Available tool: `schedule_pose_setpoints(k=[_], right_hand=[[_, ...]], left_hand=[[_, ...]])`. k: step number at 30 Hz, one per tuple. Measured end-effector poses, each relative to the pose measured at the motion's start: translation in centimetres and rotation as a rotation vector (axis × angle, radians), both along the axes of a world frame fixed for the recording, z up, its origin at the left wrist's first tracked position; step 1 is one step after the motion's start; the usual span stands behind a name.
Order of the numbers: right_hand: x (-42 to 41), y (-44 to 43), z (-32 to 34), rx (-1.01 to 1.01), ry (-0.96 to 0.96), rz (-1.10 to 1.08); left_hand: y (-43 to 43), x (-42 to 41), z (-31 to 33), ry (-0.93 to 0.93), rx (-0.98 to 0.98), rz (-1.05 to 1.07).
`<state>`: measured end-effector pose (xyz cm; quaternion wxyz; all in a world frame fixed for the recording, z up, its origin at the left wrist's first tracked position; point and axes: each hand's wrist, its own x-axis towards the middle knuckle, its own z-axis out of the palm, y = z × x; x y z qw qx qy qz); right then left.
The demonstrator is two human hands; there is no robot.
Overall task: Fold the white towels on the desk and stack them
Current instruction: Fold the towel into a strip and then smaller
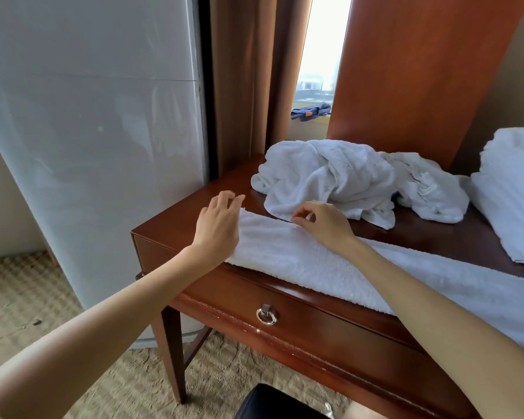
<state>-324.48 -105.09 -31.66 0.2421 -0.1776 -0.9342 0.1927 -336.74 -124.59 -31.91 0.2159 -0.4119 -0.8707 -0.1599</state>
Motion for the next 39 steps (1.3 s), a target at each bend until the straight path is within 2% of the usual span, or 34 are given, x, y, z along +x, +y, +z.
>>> schedule_pose_setpoints(k=[2,4,6,8,13,15,18,24,27,30,35,39], right_hand=[[-0.1,-0.7,0.5,0.078,0.057,-0.010],[-0.1,-1.7,0.5,0.121,0.044,-0.013],[0.3,-2.5,-0.1,0.142,-0.032,0.011],[1.1,-3.0,-0.9,0.140,-0.086,0.046],[3.7,-3.4,-0.7,0.146,-0.158,0.059],[5.6,-3.2,-0.1,0.150,-0.178,0.035],[9.7,-1.6,0.4,0.157,-0.211,-0.045],[24.0,3.8,-1.5,0.054,-0.327,-0.280],[32.3,6.6,-2.2,0.012,-0.339,-0.453],[39.7,9.5,-2.0,-0.073,-0.377,-0.651],[47.2,12.7,-2.5,-0.105,-0.390,-0.982],[49.0,13.5,-2.5,-0.106,-0.160,-1.333]], left_hand=[[0.9,1.1,0.3,0.018,-0.041,-0.112],[2.0,2.7,-0.2,-0.094,-0.194,-0.210],[2.7,3.8,-1.1,-0.267,-0.325,-0.203],[2.9,3.8,-1.7,-0.333,-0.325,-0.162],[3.5,3.7,-0.1,-0.375,-0.409,-0.080],[4.6,5.2,0.7,-0.328,-0.447,-0.048],[7.9,10.6,0.7,-0.201,-0.438,-0.208],[15.1,23.8,-0.2,-0.132,-0.490,-0.510],[17.6,28.4,-0.6,-0.117,-0.444,-0.701],[20.2,32.2,-0.8,-0.107,-0.501,-0.872],[23.3,36.9,-1.5,-0.077,-0.551,-0.944],[24.3,38.5,-1.8,-0.061,-0.551,-0.907]])
